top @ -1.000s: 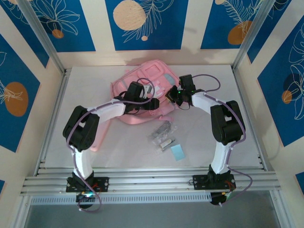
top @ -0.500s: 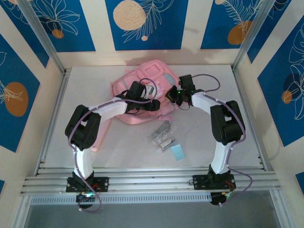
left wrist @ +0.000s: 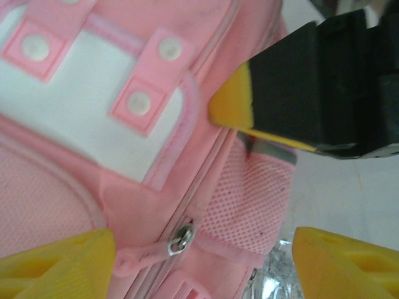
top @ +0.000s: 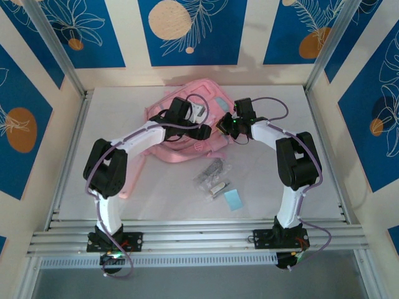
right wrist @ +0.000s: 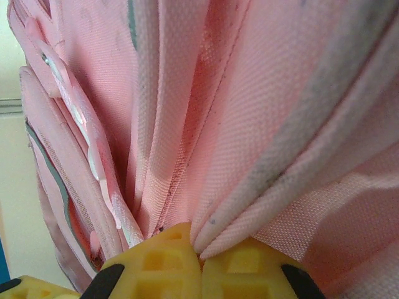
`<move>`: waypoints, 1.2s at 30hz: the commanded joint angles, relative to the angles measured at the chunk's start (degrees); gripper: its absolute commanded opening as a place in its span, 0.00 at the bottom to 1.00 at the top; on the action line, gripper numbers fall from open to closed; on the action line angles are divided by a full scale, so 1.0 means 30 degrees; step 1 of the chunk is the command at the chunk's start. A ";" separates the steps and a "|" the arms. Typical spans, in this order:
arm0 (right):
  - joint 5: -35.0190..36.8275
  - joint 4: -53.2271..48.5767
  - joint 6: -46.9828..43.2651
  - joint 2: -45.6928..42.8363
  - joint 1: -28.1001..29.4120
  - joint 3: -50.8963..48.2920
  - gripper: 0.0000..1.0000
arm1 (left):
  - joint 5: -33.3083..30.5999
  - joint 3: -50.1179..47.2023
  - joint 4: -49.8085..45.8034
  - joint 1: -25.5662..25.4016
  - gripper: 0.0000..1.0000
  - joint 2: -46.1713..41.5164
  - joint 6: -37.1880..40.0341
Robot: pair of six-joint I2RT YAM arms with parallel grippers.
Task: Pack the student bag
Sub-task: Unzip the student bag at the top-center of the table.
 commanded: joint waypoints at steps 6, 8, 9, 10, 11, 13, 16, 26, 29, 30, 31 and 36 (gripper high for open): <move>-0.1582 0.0192 -0.0421 -0.0426 0.0197 0.0591 0.00 | 0.1126 0.1490 -0.2289 0.0120 0.68 0.2367 0.1722; -0.1592 0.0278 -0.0387 -0.0427 0.0181 0.0556 0.00 | 0.0597 0.1597 -0.2784 0.0124 0.67 0.2605 0.2042; -0.1593 0.0331 -0.0369 -0.0427 0.0183 0.0514 0.00 | 0.0359 0.1688 -0.3137 0.0113 0.65 0.2763 0.2216; -0.1596 0.0379 -0.0352 -0.0408 0.0188 0.0498 0.00 | 0.0193 0.1819 -0.3471 0.0116 0.63 0.2860 0.2395; -0.1592 0.0419 -0.0340 -0.0398 0.0181 0.0468 0.00 | -0.0012 0.1971 -0.3883 0.0110 0.61 0.2965 0.2530; -0.1592 0.0445 -0.0297 -0.0369 0.0152 0.0468 0.00 | -0.0404 0.2137 -0.4571 0.0111 0.58 0.3010 0.2724; -0.1568 0.0486 -0.0292 -0.0350 0.0108 0.0439 0.00 | -0.0964 0.2139 -0.5450 0.0109 0.54 0.2845 0.3075; -0.1578 0.0539 -0.0226 -0.0280 0.0044 0.0496 0.00 | -0.1490 0.1861 -0.6472 0.0081 0.41 0.2418 0.3573; -0.1571 0.0539 -0.0229 -0.0312 0.0064 0.0442 0.00 | -0.1667 0.2042 -0.6019 0.0105 0.36 0.2742 0.3478; -0.1579 0.0542 -0.0250 -0.0324 0.0065 0.0439 0.00 | -0.1750 0.2199 -0.5899 0.0096 0.33 0.2916 0.3427; -0.1578 0.0523 -0.0258 -0.0339 0.0066 0.0413 0.00 | -0.1824 0.2313 -0.5795 0.0123 0.31 0.3063 0.3391; -0.1578 0.0518 -0.0291 -0.0456 0.0035 0.0296 0.00 | -0.2004 0.3129 -0.5874 0.0111 0.18 0.3979 0.3360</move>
